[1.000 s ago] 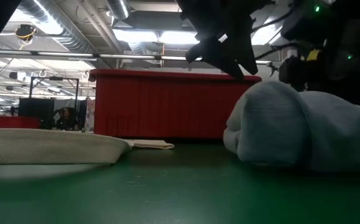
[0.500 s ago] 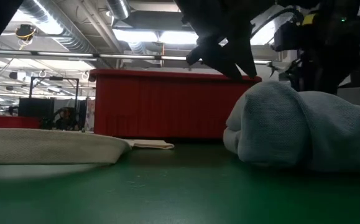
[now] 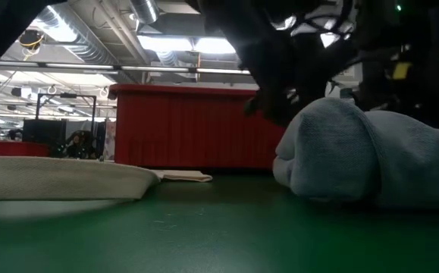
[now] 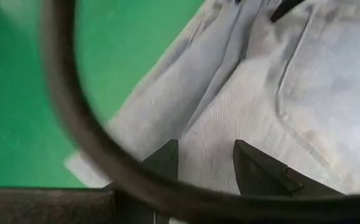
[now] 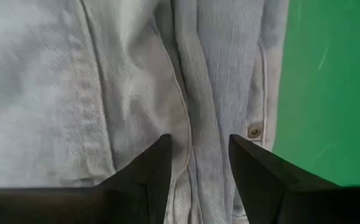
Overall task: Fold laundry
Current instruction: Fold the light blue pants
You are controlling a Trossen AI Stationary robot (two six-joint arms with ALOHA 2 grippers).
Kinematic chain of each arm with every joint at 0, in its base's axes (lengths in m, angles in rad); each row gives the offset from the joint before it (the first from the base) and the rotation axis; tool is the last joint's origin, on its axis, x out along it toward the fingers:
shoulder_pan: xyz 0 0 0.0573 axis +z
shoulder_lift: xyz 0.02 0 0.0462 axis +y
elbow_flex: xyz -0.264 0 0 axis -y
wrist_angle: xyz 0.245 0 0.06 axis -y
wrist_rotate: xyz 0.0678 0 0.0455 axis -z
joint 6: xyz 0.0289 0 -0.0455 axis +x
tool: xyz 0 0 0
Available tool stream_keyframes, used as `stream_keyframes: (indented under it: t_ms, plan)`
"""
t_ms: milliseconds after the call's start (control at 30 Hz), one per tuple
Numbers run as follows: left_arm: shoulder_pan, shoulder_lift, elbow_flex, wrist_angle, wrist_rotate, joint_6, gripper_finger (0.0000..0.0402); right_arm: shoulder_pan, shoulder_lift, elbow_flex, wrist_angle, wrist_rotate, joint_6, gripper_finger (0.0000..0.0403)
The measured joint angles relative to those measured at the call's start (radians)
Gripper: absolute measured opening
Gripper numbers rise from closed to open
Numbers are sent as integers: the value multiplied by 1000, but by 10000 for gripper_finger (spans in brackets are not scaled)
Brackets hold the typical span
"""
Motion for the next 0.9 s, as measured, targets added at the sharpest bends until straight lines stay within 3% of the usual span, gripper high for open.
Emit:
stream_keyframes:
  t_ms: [433, 733, 900]
  plan:
    - [70, 68, 2, 8, -28, -100, 148, 0, -2, -86, -5, 14, 53, 161]
    - [81, 53, 1, -2, -74, -156, 148, -1, 2, 12, -136, 144, 43, 161]
    - [102, -11, 0, -90, -58, -156, 148, -1, 2, 86, -230, 214, 40, 161]
